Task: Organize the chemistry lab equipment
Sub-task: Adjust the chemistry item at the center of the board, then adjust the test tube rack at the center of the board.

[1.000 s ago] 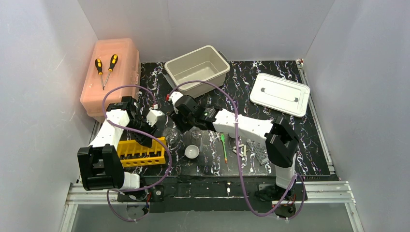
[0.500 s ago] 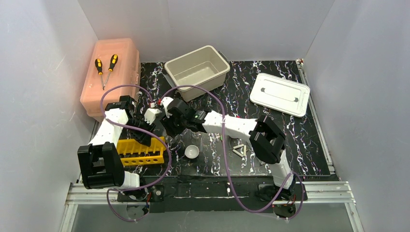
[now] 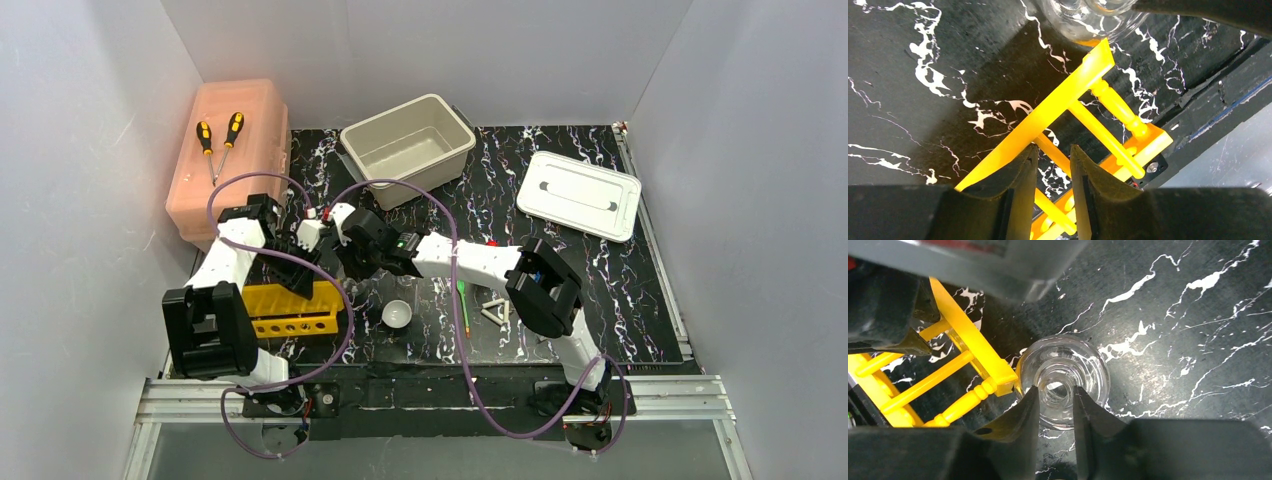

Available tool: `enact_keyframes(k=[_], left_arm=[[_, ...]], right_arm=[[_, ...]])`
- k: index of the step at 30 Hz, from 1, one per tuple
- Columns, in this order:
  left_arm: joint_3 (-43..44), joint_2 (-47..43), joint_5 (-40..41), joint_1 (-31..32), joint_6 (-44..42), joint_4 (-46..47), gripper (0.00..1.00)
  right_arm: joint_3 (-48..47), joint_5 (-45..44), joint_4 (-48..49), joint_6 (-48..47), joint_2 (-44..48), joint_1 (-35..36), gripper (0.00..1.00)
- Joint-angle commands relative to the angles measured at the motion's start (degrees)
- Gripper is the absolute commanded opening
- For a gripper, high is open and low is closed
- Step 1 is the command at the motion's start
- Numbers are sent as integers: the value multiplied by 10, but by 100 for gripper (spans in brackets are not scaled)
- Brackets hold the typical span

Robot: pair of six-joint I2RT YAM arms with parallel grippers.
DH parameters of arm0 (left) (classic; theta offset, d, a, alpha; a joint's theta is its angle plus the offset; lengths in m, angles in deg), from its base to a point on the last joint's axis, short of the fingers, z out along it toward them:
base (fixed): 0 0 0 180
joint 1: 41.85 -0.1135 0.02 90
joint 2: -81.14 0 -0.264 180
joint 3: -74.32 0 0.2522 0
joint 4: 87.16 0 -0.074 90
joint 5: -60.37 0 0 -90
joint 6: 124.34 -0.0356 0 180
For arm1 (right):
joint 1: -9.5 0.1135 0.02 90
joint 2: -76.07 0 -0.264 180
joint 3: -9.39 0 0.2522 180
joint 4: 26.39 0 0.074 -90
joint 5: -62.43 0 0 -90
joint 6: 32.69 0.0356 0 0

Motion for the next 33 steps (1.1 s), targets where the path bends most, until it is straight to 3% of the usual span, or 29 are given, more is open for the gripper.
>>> enact_keyframes(k=[1,7,12,16,18,20,22,26,30,33], left_arm=[[-4,30,69,-7,1,39,29],[1,47,52,-7,12,47,30],[16,80,37,-2,28,59,31],[26,98,23,15,38,65,32],[37,104,13,26,50,65,34],[62,108,-5,30,71,53,42],[100,107,-19,31,94,34,55],[191,87,-34,31,128,-10,69],[287,57,-30,31,172,-50,92],[336,40,-18,29,186,-91,98]], right_arm=[[-11,-52,24,-14,7,3,23],[23,-122,16,-31,40,3,15],[62,-139,8,-35,73,3,14],[92,-139,8,-30,92,3,22],[92,-138,5,-30,97,3,35],[89,-136,4,-29,101,3,47],[81,-135,3,-29,106,3,52],[60,-123,3,-34,116,4,60],[45,-85,20,-44,135,6,69],[16,-24,29,-65,126,22,79]])
